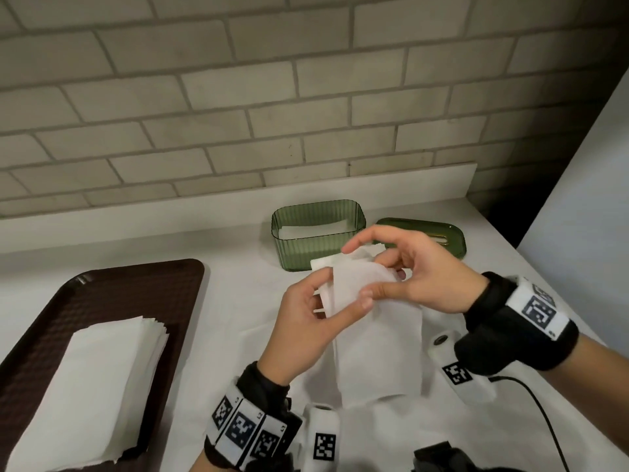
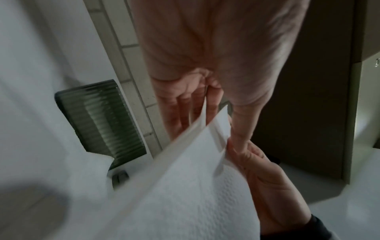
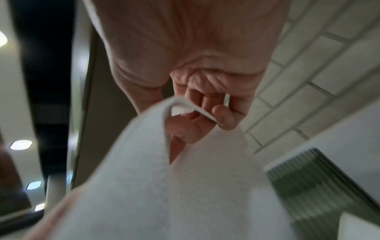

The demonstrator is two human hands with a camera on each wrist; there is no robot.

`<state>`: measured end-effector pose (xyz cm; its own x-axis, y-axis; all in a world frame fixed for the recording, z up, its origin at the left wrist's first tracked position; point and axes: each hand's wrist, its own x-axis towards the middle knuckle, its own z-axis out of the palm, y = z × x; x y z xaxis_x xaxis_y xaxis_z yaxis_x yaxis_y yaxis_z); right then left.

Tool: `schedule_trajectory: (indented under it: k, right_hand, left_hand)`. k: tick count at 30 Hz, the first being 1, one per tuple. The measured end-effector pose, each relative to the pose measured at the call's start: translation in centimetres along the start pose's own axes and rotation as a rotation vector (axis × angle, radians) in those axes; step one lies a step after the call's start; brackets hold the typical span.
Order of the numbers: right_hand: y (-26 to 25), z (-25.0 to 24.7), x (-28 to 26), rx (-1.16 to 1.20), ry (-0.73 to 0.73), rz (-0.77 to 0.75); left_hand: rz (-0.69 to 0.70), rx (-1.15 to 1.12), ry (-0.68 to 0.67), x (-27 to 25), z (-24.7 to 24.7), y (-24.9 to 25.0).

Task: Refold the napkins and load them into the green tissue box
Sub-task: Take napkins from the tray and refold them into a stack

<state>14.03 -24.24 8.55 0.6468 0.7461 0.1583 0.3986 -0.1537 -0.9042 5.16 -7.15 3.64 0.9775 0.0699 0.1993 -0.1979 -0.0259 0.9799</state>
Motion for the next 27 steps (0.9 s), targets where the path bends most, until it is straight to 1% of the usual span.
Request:
schedule_trajectory:
  k: [3, 5, 9, 12, 16, 23, 27]
  right_hand:
    - [-0.2, 0.4, 0.7, -0.069, -0.015, -0.020]
    - [-0.4, 0.7, 1.1, -0.073, 0.005, -0.027]
    - [-0.6, 1.3, 1.4, -0.053, 0.055, -0.036]
    - [-0.7, 1.7, 1.3, -0.023, 0.097, -0.041]
    - [-0.7, 1.9, 1.1, 0.013, 0.132, -0.046]
    - [-1.3, 1.6, 0.9, 0.027, 0.123, -0.064]
    - [-1.5, 1.6, 0.9, -0.008, 0.119, -0.076]
  left_hand:
    - [0.016, 0.002, 0.002, 0.0, -0.4, 0.0]
    - [0.020, 0.016, -0.004, 0.0, -0.5, 0.0]
    - [0.059, 0.058, -0.011, -0.2, -0.5, -0.2]
    - [0.083, 0.040, -0.007, -0.5, -0.5, -0.2]
    - [0.098, 0.041, -0.054, -0.7, -0.6, -0.2]
    - [0.094, 0.001, -0.100, -0.8, -0.5, -0.6]
    - [0.092, -0.007, -0.113, -0.9, -0.3, -0.7]
